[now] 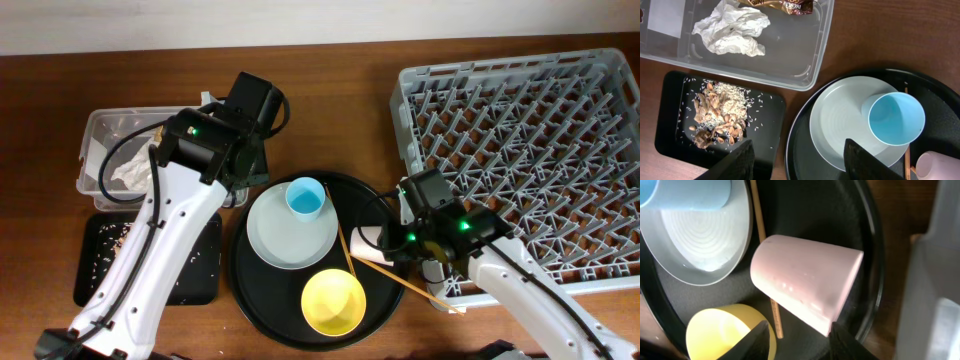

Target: Sort waste into correct bins and load items into the dishwasher rack

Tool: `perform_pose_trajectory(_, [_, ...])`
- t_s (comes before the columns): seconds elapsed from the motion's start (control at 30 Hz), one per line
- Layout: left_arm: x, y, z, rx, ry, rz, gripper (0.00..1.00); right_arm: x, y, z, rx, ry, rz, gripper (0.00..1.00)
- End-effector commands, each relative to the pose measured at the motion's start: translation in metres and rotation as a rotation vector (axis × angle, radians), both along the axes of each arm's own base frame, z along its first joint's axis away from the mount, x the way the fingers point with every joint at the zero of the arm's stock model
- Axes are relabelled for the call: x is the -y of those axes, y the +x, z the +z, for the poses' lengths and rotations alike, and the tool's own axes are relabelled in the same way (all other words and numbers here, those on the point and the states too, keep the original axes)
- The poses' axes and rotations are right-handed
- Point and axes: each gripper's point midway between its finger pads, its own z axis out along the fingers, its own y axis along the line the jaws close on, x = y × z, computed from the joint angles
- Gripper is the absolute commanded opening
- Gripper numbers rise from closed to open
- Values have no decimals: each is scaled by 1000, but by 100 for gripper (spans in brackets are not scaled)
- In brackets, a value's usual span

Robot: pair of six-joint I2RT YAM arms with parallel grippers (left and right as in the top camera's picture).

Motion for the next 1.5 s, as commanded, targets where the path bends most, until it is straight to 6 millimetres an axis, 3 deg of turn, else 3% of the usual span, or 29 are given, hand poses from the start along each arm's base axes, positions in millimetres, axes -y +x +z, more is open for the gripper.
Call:
perform_pose_trajectory(0.0, [-1, 0, 3, 6, 0, -10, 57, -5, -8, -18, -80, 26, -9, 40])
perform_pose_trajectory(0.1, [1, 0, 3, 3, -6, -12, 57, 5, -1, -34, -83, -47, -49, 41])
perform_pose_trajectory(0.53, [1, 0, 3, 3, -6, -12, 57, 4, 18, -13, -8, -66, -16, 41])
perform_pose_trajectory(0.67, [1, 0, 3, 3, -7, -12, 57, 5, 9, -24, -43, -68, -13, 41])
perform_pose_trajectory(0.73, [4, 0, 2, 4, -22, -16, 57, -8, 14, -21, -34, -2, 6, 41])
perform_pose_trajectory(0.8, [3, -1, 2, -3, -19, -16, 57, -8, 16, -21, -24, -1, 4, 41])
perform_pose_trajectory(0.93, [3, -1, 2, 0, -20, -16, 57, -19, 8, -19, -46, 37, 38, 40])
perform_pose_trajectory(1.03, [3, -1, 2, 0, -20, -16, 57, -47, 6, -13, 12, 65, 125, 36])
perform_pose_trajectory(1.1, [3, -1, 2, -2, -19, -16, 57, -54, 6, -11, 29, 75, 142, 34])
perform_pose_trajectory(1.17, [3, -1, 2, -4, -18, -17, 57, -54, 6, -12, 27, 75, 139, 30])
perform_pose_trajectory(1.23, [3, -1, 2, -3, -18, -16, 57, -52, 7, -12, 35, 60, 133, 15])
perform_pose_trajectory(1.37, [3, -1, 2, -4, -14, -25, 57, -45, 13, -14, 59, 16, 113, 4])
perform_pose_trajectory(1.47, [0, -1, 3, -1, -10, -17, 57, -39, 21, -12, 103, -21, 109, 4])
